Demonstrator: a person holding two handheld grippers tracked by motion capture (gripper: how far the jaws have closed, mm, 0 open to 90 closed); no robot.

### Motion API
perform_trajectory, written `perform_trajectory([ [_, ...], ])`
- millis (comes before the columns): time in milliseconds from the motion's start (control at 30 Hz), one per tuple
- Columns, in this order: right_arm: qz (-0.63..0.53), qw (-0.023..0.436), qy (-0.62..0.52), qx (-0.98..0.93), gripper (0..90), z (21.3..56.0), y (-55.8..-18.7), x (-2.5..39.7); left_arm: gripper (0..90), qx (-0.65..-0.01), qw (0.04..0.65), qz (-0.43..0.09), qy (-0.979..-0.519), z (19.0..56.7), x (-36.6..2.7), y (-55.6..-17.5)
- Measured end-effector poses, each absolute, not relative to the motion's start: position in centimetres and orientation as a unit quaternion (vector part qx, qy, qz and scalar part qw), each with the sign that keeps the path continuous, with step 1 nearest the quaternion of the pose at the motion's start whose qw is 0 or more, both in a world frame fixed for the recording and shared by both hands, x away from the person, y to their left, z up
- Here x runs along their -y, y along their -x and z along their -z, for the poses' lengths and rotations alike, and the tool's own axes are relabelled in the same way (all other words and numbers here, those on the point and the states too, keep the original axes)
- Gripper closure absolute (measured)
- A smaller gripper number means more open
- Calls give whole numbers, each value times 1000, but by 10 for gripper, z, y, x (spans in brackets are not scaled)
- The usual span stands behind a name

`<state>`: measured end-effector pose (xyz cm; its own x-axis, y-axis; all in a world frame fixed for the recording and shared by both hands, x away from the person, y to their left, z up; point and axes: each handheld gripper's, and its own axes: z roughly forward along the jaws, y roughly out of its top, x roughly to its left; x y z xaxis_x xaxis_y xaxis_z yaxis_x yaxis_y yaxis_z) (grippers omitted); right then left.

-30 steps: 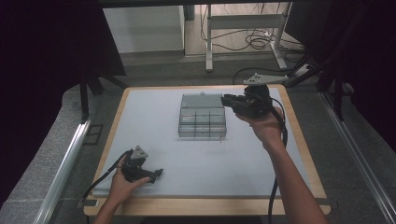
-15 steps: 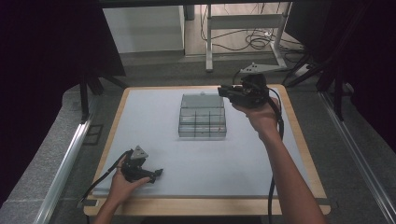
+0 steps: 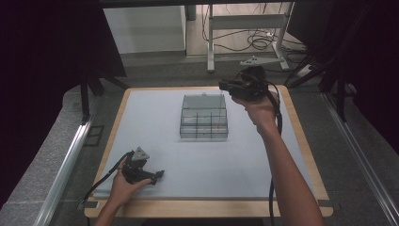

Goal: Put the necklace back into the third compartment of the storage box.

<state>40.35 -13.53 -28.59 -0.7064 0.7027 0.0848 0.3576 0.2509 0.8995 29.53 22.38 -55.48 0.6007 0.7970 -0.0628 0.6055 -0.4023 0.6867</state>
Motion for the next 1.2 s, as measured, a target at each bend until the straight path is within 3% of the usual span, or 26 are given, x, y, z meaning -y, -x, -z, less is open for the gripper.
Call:
perform_trajectory([
  [1200, -488, 169, -428, -742, 780, 327, -473, 130, 1, -424, 346, -141, -825, 555, -224, -295],
])
